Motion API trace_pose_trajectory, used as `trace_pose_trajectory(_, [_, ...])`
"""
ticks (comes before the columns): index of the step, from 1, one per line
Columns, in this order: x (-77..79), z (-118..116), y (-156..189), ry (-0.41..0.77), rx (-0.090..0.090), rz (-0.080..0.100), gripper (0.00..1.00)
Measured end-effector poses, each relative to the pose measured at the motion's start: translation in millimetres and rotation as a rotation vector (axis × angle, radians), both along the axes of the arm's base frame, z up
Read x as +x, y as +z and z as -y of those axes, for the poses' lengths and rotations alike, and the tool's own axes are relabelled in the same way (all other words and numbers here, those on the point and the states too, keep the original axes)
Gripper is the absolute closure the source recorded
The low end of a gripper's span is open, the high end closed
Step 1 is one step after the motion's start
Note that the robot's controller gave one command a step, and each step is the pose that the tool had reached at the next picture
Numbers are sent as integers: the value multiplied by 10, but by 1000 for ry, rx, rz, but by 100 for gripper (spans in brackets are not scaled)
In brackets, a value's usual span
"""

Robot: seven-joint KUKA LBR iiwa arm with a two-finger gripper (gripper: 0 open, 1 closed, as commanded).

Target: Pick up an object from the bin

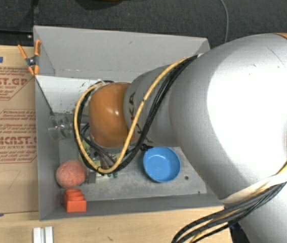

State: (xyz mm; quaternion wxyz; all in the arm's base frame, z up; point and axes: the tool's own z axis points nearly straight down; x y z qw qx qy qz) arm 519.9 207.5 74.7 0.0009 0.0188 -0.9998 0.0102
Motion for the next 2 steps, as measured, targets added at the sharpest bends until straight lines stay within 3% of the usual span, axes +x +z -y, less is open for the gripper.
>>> trace_pose_trajectory(2, [-20, -31, 116, 3, -5, 1, 100])
